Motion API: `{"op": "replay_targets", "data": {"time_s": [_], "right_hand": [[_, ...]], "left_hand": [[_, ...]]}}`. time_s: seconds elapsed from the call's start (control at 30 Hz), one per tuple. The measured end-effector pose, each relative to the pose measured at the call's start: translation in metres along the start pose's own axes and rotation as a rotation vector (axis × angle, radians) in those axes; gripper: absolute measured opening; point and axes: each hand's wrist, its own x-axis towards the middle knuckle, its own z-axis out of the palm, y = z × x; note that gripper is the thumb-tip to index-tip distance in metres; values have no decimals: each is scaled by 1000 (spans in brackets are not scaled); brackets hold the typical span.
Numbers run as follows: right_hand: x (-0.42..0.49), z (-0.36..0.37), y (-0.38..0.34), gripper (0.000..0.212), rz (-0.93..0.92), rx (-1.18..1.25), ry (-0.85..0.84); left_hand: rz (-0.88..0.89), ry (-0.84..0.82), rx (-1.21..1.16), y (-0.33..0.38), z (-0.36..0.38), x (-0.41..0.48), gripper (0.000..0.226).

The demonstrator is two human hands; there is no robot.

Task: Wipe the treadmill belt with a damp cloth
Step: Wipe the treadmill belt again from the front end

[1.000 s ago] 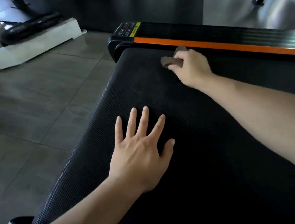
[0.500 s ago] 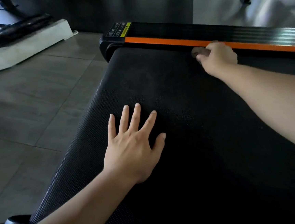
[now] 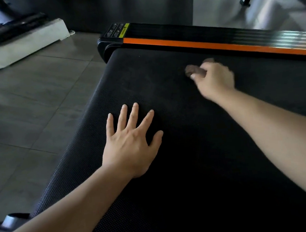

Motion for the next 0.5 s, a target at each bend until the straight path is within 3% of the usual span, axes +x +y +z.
{"op": "replay_targets", "data": {"time_s": [0.13, 0.2, 0.33, 0.4, 0.5], "right_hand": [[-78, -16, -4, 19, -284, 122, -218], [-65, -24, 6, 21, -271, 12, -150], [-35, -28, 23, 19, 21, -61, 38], [-63, -27, 8, 24, -25, -27, -8], [-138, -37, -10, 20, -249, 117, -180]], "left_hand": [[2, -12, -2, -2, 0, 1, 77], [1, -3, -6, -2, 1, 1, 77], [3, -1, -3, -3, 1, 0, 76], [10, -8, -1, -3, 1, 2, 74], [5, -1, 9, -3, 2, 1, 74]]}}
